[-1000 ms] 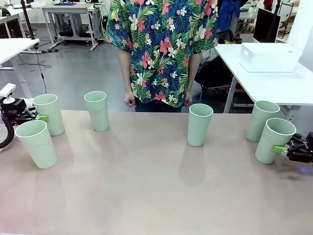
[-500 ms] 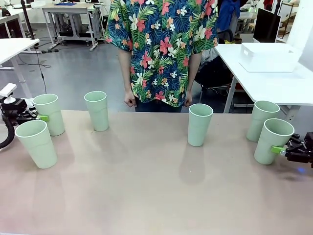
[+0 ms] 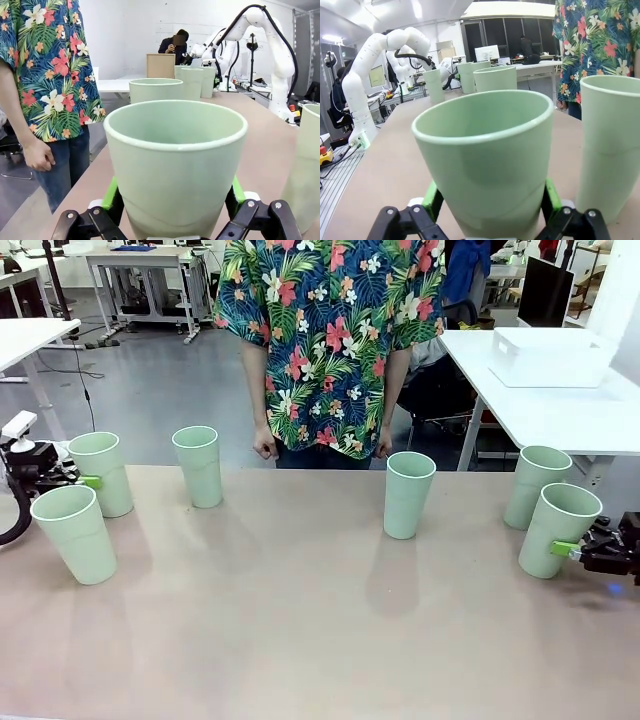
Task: Stack the cups and store them in the basket.
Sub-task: Pick up two Reusable plastic cups , one in each hand.
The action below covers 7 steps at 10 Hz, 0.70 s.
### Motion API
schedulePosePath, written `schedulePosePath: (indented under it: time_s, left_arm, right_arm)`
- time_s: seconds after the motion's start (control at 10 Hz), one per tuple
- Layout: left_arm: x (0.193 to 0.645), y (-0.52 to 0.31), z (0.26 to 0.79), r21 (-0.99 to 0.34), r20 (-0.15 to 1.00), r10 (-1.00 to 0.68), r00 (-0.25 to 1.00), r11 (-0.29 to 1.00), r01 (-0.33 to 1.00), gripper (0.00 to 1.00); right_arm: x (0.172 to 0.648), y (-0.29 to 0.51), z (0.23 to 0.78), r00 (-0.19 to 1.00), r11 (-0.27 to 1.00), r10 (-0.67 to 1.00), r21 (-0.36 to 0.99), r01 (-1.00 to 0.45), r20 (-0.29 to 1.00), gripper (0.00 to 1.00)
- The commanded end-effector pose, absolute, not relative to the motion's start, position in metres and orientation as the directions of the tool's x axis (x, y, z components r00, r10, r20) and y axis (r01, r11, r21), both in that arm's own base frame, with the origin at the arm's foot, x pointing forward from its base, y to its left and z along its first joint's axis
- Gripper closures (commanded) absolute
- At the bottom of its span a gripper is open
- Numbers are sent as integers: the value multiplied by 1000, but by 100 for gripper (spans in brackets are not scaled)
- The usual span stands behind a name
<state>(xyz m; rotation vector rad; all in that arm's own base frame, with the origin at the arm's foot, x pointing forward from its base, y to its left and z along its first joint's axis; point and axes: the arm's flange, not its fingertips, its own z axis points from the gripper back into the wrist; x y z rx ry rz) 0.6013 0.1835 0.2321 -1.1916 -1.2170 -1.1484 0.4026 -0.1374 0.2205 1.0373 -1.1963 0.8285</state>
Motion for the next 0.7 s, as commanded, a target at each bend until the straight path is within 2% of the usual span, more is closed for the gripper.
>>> schedulePosePath:
  time_s: [0.0, 0.5, 0.6]
  left_arm:
    - [602, 176, 234, -47, 999, 16, 46, 66, 997, 0]
    - [602, 172, 233, -52, 998, 32, 50, 46, 998, 2]
    - [602, 173, 234, -52, 998, 37, 50, 55, 997, 18]
  right_arm:
    - [404, -128, 225, 226, 342, -23, 221, -913, 974, 0]
    - [406, -125, 223, 228, 318, -17, 222, -922, 973, 0]
    - [406, -125, 223, 246, 317, -14, 238, -918, 969, 20]
